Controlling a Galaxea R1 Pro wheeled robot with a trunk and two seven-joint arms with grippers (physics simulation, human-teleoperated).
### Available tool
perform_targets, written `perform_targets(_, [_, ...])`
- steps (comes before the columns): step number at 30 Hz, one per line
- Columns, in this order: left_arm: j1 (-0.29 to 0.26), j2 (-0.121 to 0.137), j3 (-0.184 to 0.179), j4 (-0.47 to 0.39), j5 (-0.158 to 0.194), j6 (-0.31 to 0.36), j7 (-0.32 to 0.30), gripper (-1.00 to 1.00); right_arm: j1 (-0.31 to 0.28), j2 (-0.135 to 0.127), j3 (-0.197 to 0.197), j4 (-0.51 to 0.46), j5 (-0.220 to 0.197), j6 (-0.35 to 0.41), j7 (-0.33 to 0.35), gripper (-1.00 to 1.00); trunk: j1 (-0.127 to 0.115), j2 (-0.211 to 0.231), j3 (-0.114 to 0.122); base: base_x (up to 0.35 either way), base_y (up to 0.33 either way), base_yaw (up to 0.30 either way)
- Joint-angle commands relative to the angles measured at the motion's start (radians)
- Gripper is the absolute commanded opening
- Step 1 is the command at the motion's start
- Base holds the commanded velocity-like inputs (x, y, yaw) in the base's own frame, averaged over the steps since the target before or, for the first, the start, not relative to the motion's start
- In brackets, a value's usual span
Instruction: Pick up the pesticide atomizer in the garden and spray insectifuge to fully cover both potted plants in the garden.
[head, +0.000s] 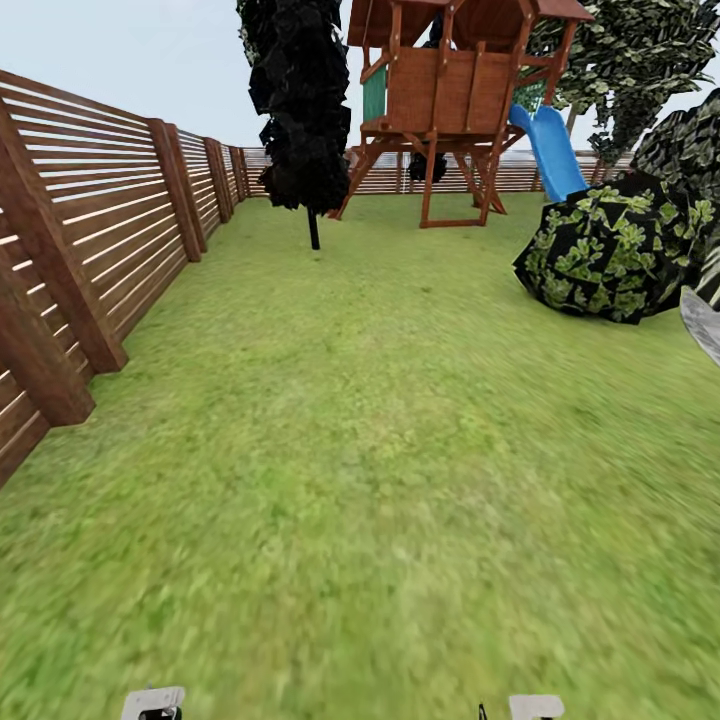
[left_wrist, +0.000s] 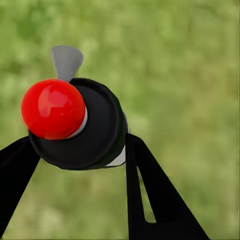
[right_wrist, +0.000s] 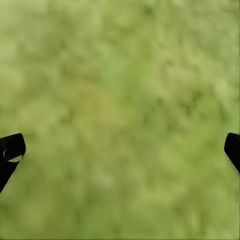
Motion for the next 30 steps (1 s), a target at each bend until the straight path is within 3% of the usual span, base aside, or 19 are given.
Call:
perform_targets(1, [-0.001,0.000,0.009,0.001,-0.005,-0.003,-0.006,-1.00,-0.001,0.000,-0.006,0.001,0.011,-0.002,-0.006,1.00,0.000,0.000,-0.001,0.338,0.000,0.000])
perform_targets(30, [-0.001,0.000,0.008,0.001,-0.005,-0.003,-0.006,-1.00,0.007,0.017,-0.006,-0.006,0.011,-0.006,-0.006,1.00,0.000,0.000,-0.001,0.338,0.000,0.000])
